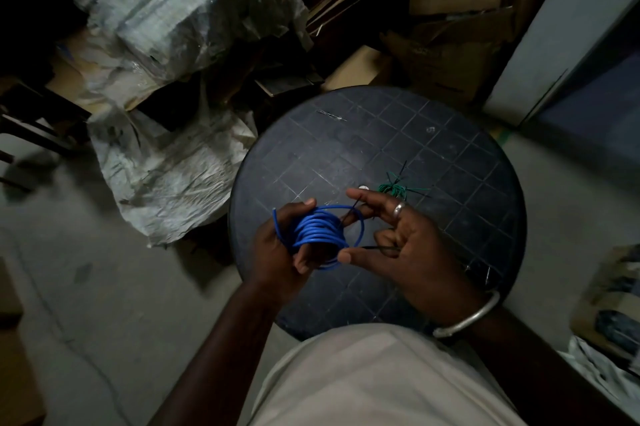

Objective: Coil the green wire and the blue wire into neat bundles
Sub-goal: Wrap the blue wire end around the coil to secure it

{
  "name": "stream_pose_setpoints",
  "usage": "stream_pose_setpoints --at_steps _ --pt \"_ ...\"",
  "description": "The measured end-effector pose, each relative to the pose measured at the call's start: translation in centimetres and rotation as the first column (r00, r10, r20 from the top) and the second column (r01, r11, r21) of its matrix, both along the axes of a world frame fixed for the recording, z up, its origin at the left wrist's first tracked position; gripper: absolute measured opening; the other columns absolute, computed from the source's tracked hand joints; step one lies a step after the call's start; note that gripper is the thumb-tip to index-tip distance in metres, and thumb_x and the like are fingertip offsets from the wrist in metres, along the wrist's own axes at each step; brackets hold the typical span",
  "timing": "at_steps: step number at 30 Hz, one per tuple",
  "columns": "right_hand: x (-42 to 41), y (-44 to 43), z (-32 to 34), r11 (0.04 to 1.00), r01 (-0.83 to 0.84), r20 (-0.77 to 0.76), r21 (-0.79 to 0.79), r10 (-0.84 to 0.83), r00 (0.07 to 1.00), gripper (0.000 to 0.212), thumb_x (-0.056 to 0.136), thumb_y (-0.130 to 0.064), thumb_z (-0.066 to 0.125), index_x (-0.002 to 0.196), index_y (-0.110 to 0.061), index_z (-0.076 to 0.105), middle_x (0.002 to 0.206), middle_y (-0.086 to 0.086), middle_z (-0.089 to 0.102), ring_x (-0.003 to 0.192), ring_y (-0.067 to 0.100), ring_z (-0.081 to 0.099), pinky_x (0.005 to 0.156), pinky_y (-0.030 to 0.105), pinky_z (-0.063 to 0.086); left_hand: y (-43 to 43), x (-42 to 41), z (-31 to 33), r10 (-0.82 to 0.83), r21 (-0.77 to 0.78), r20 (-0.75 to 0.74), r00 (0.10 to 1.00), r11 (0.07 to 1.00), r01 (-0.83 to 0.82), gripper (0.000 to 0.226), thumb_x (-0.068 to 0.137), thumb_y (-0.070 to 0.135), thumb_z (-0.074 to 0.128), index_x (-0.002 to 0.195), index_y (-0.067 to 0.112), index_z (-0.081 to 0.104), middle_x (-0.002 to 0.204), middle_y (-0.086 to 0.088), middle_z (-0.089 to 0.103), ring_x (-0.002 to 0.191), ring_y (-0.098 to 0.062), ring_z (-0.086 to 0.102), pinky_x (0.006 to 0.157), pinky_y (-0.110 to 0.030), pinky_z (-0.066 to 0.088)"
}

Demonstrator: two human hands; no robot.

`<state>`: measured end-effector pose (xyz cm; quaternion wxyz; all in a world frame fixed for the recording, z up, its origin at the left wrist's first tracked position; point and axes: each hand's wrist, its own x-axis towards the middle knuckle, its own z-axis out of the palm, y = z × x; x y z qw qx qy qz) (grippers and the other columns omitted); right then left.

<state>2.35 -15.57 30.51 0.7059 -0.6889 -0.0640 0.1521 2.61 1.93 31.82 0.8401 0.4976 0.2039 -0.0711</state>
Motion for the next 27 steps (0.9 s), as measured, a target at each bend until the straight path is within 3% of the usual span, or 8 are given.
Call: stream_pose_setpoints --at_steps 2,6,10,13,17,20,23,27 --pt "0.1 -0.2 0.2 0.999 -0.031 -0.002 -0.007 0.031 1.000 0.076 0.070 -0.005 0.087 0.131 -0.039 0.058 0.112 -0.010 0.070 0.050 0.008 0.030 0.048 0.021 0.035 0.4 -0.1 -0.7 -0.044 -0.107 0.077 0.996 0.993 0.052 0.040 0.050 0.038 0.091 0.070 0.009 0.071 0.030 -0.001 0.044 0.025 -0.014 0.044 0.038 -0.013 0.042" --pt "0.5 -0.5 0.1 0.998 -0.053 -0.042 0.040 0.055 0.998 0.069 0.071 -0.002 0.086 0.126 -0.035 0.061 0.109 -0.013 0.070 0.050 0.006 0.031 0.049 0.015 0.036 -0.3 0.1 -0.3 -0.085 -0.127 0.074 0.994 0.987 0.094 0.021 0.065 0.036 0.071 0.066 0.016 0.074 0.026 0.000 0.037 0.021 -0.014 0.035 0.035 -0.013 0.033" --pt "0.6 -0.3 -0.5 0.995 -0.025 -0.092 0.093 0.033 0.995 0.065 0.067 -0.011 0.087 0.123 -0.032 0.064 0.109 -0.009 0.071 0.051 0.011 0.033 0.055 0.025 0.042 -0.9 0.2 0.1 -0.057 -0.063 -0.008 0.998 0.996 0.056 0.033 0.080 0.031 0.046 0.062 0.018 0.071 0.025 -0.001 0.030 0.020 -0.017 0.030 0.037 -0.018 0.027" --pt "0.8 -0.3 -0.6 0.990 -0.017 -0.119 0.139 0.034 0.992 0.064 0.062 -0.014 0.086 0.120 -0.033 0.065 0.110 -0.009 0.071 0.050 0.004 0.046 0.061 0.023 0.052 -1.6 0.1 -0.4 0.005 0.040 -0.029 1.000 0.999 -0.004 0.027 0.081 0.034 0.049 0.074 0.012 0.063 0.030 0.003 0.034 0.026 -0.016 0.037 0.042 -0.022 0.032" --pt "1.2 -0.3 -0.7 0.991 -0.048 -0.081 0.127 0.059 0.995 0.064 0.068 0.001 0.085 0.118 -0.033 0.065 0.106 -0.008 0.071 0.047 -0.002 0.048 0.056 0.014 0.049 -1.8 -0.1 -2.4 0.150 0.204 0.007 0.989 0.968 -0.148 0.034 0.061 0.050 0.074 0.082 0.024 0.074 0.068 -0.001 0.061 0.066 -0.030 0.055 0.069 -0.040 0.048" --pt "0.8 0.0 -0.1 0.992 -0.027 -0.085 0.126 0.037 0.996 0.064 0.069 0.008 0.083 0.117 -0.030 0.064 0.099 -0.008 0.072 0.060 0.005 0.067 0.066 0.019 0.058 -1.7 0.3 -2.2 0.181 0.161 0.021 0.983 0.970 -0.182 0.045 0.063 0.045 0.079 0.092 0.010 0.072 0.094 -0.020 0.060 0.094 -0.036 0.054 0.089 -0.052 0.043" --pt "0.6 0.4 -0.2 0.996 0.090 -0.019 0.011 -0.089 0.996 0.062 0.070 -0.002 0.086 0.118 -0.032 0.063 0.103 -0.012 0.073 0.056 0.008 0.061 0.066 0.016 0.051 -1.7 0.7 -1.6 0.239 0.158 0.016 0.971 0.958 -0.238 0.016 0.091 0.017 0.058 0.084 0.010 0.071 0.077 -0.006 0.070 0.078 -0.024 0.064 0.077 -0.036 0.054" --pt "0.5 0.1 -0.7 0.961 0.246 0.076 -0.123 -0.238 0.968 0.048 0.063 -0.020 0.092 0.102 -0.033 0.067 0.112 -0.011 0.070 0.093 0.016 0.071 0.076 0.034 0.060 -1.8 1.0 -2.0 0.248 0.218 0.019 0.969 0.944 -0.246 0.051 0.098 0.012 0.047 0.061 0.027 0.078 0.062 0.006 0.069 0.072 -0.017 0.061 0.077 -0.035 0.050"
